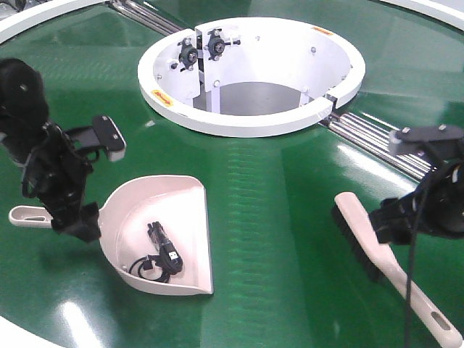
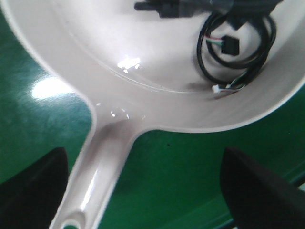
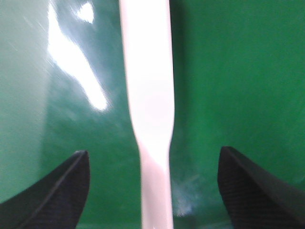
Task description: Clean and inspect green conveyor with broom and dustpan
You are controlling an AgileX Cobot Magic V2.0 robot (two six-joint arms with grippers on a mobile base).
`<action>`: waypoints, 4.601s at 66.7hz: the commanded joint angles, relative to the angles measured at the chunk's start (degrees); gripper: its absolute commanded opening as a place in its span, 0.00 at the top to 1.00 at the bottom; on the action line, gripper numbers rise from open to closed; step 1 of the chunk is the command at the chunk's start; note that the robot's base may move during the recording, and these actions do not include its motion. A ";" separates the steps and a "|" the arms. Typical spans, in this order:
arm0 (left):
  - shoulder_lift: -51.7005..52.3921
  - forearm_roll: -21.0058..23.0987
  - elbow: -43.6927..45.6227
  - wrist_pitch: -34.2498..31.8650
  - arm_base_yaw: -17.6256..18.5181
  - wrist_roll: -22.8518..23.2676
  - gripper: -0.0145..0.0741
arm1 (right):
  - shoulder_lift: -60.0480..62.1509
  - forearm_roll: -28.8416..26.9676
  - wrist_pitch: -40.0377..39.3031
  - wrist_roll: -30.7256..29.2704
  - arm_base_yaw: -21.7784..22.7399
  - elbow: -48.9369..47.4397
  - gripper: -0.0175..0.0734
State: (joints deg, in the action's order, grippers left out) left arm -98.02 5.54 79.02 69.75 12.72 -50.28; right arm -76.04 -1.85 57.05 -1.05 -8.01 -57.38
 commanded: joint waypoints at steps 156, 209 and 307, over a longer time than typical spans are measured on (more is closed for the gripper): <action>82.98 7.10 -62.60 -56.07 0.25 27.97 0.85 | 71.91 -4.78 -39.76 -3.30 0.25 41.55 0.82; 99.81 -8.94 -82.39 -65.74 -7.03 57.91 0.84 | 71.91 -4.78 -39.54 -3.30 0.25 41.55 0.82; 99.60 -8.93 -82.39 -66.20 -10.82 57.91 0.84 | 72.14 2.74 -44.67 -0.13 8.98 47.65 0.82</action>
State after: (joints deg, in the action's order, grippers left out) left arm 0.75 -3.81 -1.59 7.34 2.01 7.05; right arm -3.29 0.31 19.30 -1.37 -0.22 -11.87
